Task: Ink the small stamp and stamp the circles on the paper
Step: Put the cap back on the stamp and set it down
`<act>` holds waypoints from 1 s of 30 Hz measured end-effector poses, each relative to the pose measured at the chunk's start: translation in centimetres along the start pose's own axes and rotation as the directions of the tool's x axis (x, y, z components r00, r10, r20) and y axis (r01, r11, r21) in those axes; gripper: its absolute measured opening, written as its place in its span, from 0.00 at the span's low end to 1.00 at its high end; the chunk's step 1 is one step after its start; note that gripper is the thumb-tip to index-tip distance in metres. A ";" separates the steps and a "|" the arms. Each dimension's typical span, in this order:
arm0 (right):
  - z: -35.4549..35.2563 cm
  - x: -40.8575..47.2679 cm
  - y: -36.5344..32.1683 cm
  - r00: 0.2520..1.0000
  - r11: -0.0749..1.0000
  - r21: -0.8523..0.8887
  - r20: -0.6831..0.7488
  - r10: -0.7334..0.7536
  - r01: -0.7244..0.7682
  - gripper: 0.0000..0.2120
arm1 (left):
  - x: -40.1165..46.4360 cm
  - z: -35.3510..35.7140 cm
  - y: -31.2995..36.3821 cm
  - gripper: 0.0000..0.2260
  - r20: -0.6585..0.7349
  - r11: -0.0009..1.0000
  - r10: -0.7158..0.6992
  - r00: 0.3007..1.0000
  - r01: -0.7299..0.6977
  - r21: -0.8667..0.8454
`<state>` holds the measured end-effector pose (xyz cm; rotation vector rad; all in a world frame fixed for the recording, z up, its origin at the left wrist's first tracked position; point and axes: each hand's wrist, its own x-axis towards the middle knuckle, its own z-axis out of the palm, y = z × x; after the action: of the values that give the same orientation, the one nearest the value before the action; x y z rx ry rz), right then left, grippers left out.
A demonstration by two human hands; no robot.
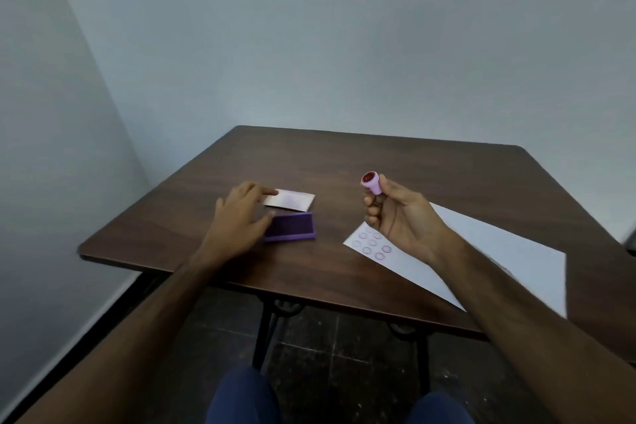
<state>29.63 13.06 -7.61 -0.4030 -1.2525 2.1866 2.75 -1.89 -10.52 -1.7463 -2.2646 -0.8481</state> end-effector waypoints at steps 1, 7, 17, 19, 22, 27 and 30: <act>0.8 0.7 0.6 1.000 1.000 -0.019 0.001 0.010 -0.010 0.11 | -0.6 -0.4 -1.3 0.18 0.005 0.995 -0.090 0.996 0.090 0.048; 4.2 3.6 3.7 0.999 0.998 -0.027 0.015 0.048 -0.048 0.11 | -1.1 -0.8 -5.1 0.31 0.034 0.937 -0.334 0.942 0.328 0.120; 5.8 5.5 4.4 0.996 0.996 -0.069 0.066 0.056 -0.051 0.11 | -0.2 -0.7 -4.7 0.09 -0.042 0.965 -0.243 0.969 0.237 -0.112; 6.1 5.6 4.4 0.995 0.993 -0.110 0.086 0.043 -0.033 0.11 | -0.9 -0.9 -3.7 0.07 -0.076 0.930 -0.220 0.973 0.185 -0.318; 6.9 5.5 4.5 0.993 0.986 -0.169 0.119 0.028 -0.008 0.11 | -1.7 -1.1 -1.7 0.09 -0.170 0.893 -0.140 0.976 0.050 -0.448; 8.2 5.0 4.5 0.989 0.947 -0.314 0.146 -0.018 0.063 0.14 | -1.9 -1.5 0.7 0.11 -0.219 0.827 -0.125 0.968 -0.021 -0.562; 8.6 4.8 4.4 0.989 0.904 -0.413 0.134 -0.060 0.110 0.10 | -1.9 -1.5 1.2 0.12 -0.212 0.828 -0.115 0.970 -0.024 -0.561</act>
<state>19.85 8.42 -6.86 -0.3814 -1.7813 1.8808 4.15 -4.09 -9.68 -1.6618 -2.0247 -1.7787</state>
